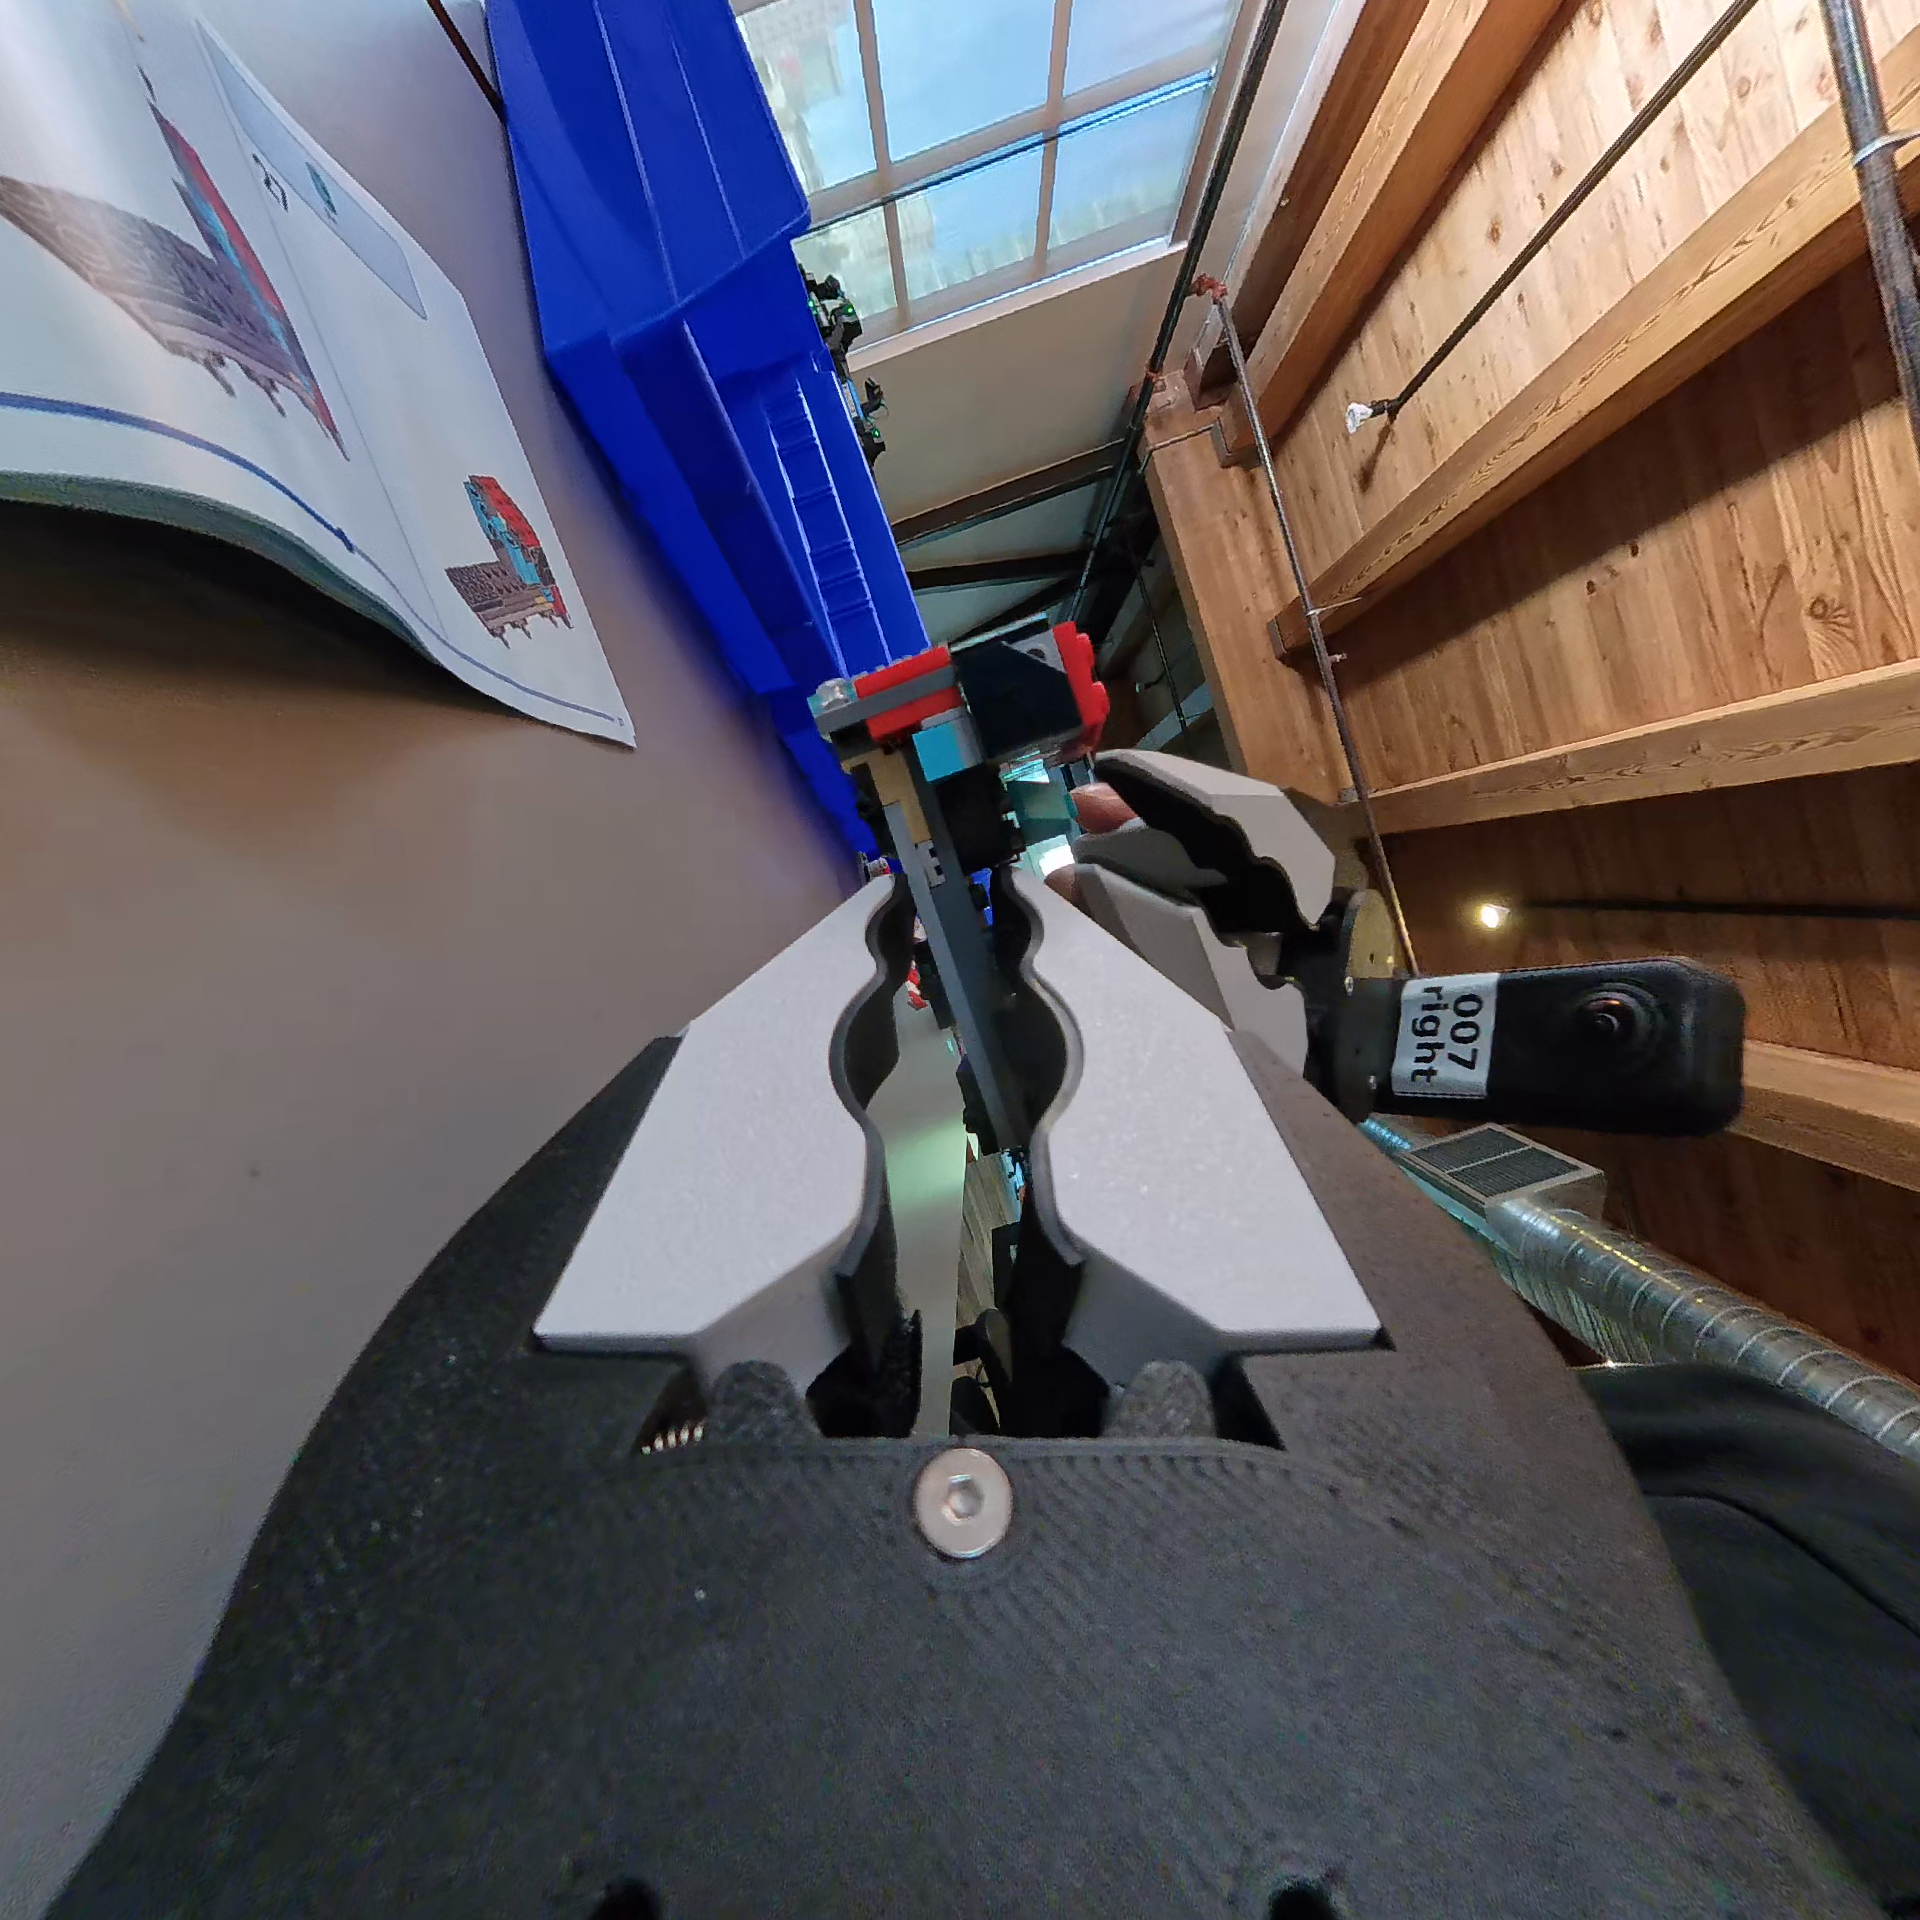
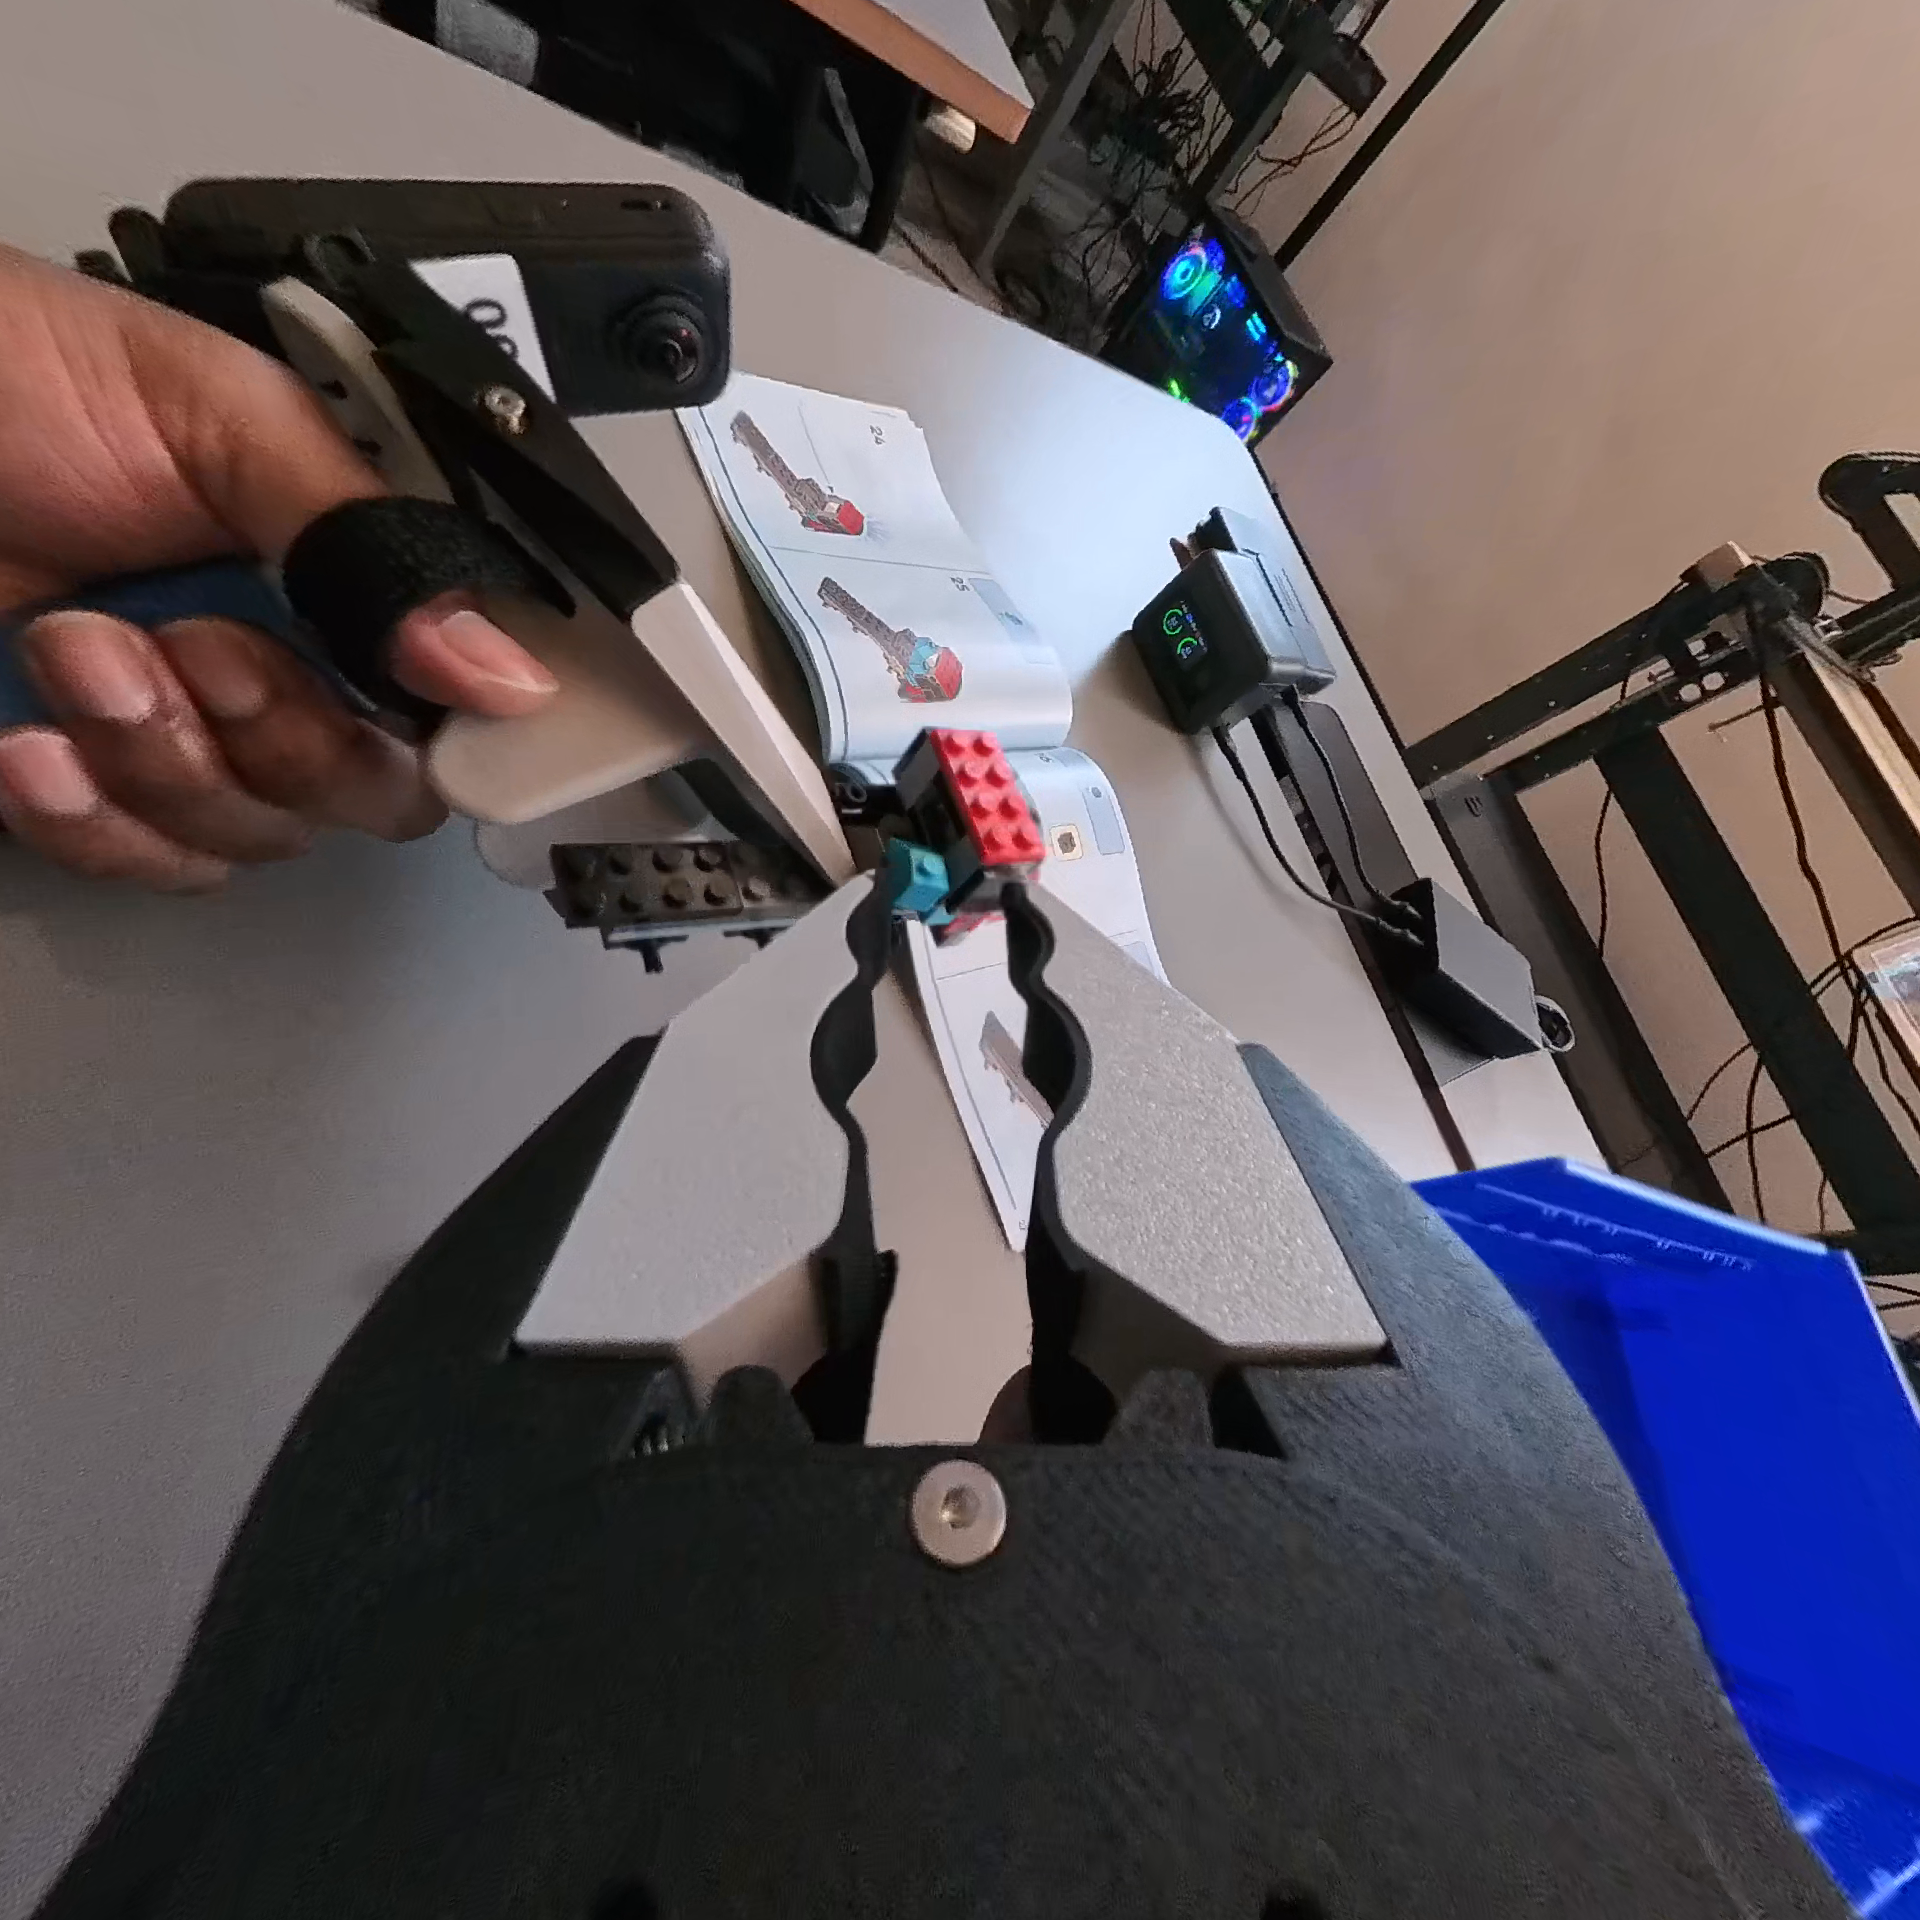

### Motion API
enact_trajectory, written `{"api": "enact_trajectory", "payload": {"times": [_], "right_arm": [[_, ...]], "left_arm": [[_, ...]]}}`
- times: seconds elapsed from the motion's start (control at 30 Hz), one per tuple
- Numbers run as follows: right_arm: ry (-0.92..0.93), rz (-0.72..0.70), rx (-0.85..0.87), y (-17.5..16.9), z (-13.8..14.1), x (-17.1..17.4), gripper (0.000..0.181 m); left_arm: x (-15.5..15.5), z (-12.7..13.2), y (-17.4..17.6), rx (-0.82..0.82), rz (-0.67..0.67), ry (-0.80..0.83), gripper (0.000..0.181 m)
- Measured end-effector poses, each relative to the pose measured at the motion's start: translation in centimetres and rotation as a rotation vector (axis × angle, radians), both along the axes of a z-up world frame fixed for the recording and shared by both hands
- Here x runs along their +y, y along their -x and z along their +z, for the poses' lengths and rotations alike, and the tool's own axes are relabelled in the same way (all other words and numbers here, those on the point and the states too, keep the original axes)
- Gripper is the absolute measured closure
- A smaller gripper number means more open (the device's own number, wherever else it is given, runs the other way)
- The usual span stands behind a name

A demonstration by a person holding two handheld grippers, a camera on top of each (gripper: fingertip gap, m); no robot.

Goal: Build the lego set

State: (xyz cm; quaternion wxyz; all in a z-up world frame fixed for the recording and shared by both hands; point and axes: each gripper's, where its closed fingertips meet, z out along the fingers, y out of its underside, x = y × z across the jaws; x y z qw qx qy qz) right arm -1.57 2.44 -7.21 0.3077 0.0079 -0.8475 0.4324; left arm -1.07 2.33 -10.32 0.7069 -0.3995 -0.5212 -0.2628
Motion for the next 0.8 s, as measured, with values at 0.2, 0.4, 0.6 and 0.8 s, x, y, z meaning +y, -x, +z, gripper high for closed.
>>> {"api": "enact_trajectory", "payload": {"times": [0.2, 0.4, 0.6, 0.8], "right_arm": [[0.277, 0.050, -0.152, 0.0, 0.2, 1.0, 0.146], [0.585, 0.228, -0.416, 0.9, 0.2, 1.4, 0.136], [0.649, 0.309, -0.526, 1.6, -0.3, 1.5, 0.132], [0.625, 0.269, -0.513, 1.9, -0.7, 2.0, 0.132]], "left_arm": [[0.7, 0.3, -0.3, -0.019, -0.019, -0.069, 0.166], [0.8, 0.1, -0.1, -0.031, -0.005, -0.063, 0.166], [0.7, 0.0, 0.2, -0.033, 0.006, -0.060, 0.167], [1.2, -0.3, 0.3, -0.034, 0.002, -0.024, 0.167]]}}
